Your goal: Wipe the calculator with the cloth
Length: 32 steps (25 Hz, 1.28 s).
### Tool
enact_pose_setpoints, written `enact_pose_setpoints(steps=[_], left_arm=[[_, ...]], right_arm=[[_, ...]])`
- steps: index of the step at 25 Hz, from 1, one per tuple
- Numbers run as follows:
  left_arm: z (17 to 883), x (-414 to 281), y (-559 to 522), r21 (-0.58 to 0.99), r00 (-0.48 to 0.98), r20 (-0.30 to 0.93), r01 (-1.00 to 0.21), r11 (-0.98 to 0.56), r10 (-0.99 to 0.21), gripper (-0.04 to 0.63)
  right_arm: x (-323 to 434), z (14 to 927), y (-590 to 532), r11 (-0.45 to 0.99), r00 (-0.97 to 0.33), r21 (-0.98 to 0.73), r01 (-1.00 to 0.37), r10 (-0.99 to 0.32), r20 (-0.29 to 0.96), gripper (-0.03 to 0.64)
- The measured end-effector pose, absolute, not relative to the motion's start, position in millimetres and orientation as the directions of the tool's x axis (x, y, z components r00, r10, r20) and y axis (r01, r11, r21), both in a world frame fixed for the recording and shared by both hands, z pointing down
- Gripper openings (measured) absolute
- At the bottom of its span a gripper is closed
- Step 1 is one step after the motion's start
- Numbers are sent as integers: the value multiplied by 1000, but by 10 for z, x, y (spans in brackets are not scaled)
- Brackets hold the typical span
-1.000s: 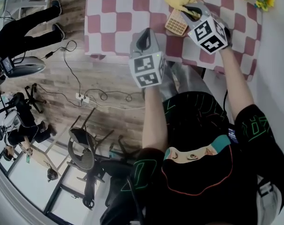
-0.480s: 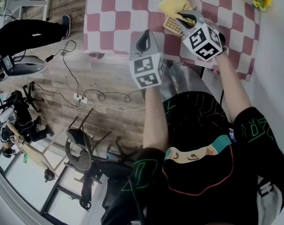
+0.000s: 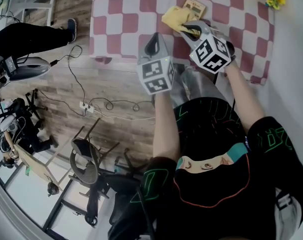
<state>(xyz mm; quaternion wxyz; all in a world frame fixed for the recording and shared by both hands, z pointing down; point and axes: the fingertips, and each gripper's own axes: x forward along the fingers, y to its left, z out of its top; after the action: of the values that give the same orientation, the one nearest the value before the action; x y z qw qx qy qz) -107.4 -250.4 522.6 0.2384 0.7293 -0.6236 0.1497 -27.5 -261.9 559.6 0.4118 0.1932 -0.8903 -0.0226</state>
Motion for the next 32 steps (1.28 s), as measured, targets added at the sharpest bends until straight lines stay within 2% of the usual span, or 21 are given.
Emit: enact_pose_setpoints(steps=[8,14,21,32], left_arm=[[5072,-1160,-2600,152,156,479,-984,-94,-864,10],[4885,-1374,-2643,137,104,442,-989,-47,-891,11],[4530,-1442,-2827,126,85,357,-991,-43,-930,10],[3884,-1512,-3238,78,75,207,-995,-60,-975,11]], right_arm=[[-452,5552,-2445,944,-645,85,-319,-283,710,66],[-594,5294,-2492,921,-724,-43,-388,-275,633,66],[-526,4765,-2976,856,-770,-107,-506,-392,503,66],[-50,3971,-3883,676,-668,-99,-730,-675,312,66]])
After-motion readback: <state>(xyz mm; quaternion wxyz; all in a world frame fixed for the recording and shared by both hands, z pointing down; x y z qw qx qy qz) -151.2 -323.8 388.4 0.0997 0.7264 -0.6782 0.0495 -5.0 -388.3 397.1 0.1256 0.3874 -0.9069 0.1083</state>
